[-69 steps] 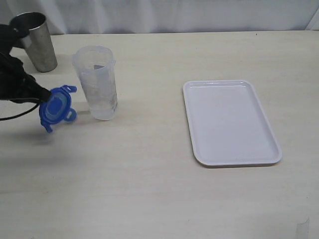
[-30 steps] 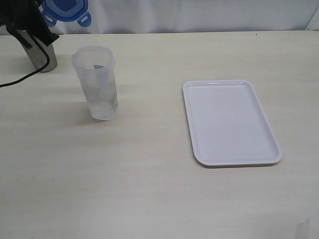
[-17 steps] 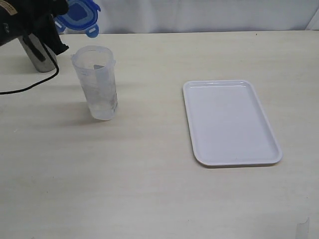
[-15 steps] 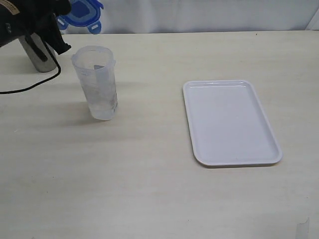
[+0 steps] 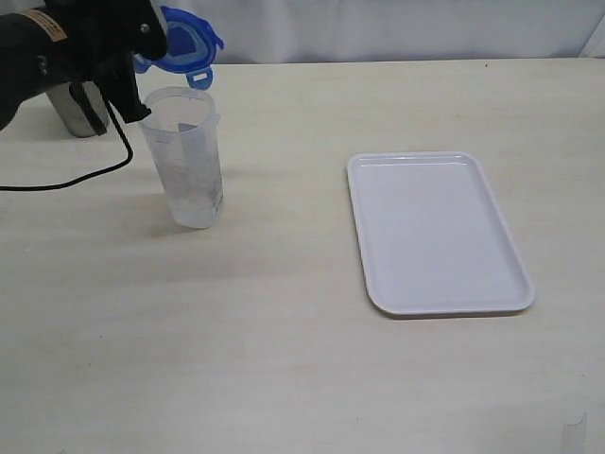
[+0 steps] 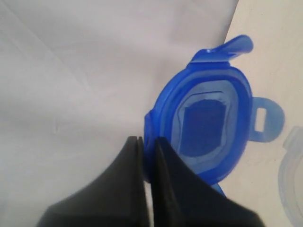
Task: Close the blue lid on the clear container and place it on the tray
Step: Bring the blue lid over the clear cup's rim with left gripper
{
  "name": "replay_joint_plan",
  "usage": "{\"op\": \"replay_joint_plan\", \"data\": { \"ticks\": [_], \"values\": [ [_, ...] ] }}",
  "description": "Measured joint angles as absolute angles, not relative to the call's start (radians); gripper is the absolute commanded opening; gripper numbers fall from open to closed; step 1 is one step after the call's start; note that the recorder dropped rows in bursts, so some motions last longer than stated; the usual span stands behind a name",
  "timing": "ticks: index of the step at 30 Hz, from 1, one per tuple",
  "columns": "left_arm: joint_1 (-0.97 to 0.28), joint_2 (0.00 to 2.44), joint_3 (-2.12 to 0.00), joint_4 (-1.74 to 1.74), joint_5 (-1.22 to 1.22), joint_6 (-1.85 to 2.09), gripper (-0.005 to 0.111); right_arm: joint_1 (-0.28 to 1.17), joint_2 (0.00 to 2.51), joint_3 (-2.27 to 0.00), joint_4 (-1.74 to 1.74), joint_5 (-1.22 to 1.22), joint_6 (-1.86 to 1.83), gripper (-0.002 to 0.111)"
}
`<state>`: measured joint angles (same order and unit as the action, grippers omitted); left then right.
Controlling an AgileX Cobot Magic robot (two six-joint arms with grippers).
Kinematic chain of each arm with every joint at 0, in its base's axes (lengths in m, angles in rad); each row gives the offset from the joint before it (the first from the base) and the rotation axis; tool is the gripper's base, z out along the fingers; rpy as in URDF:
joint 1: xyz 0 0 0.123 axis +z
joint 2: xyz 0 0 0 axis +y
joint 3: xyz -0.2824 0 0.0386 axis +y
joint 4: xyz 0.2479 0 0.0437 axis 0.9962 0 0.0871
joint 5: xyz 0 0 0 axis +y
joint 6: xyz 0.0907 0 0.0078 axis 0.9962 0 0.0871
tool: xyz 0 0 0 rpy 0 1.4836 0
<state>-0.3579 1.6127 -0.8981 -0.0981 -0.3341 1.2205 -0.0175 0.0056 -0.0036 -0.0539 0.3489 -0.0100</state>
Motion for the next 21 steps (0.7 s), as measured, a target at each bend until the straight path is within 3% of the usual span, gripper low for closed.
{"op": "replay_joint_plan", "data": {
  "ticks": [21],
  "values": [
    [-0.436,1.607,-0.898,-0.352,-0.369,1.663,0.0,-0.017,0.006,-0.004,-0.054,0.349,-0.01,0.004]
  ]
}}
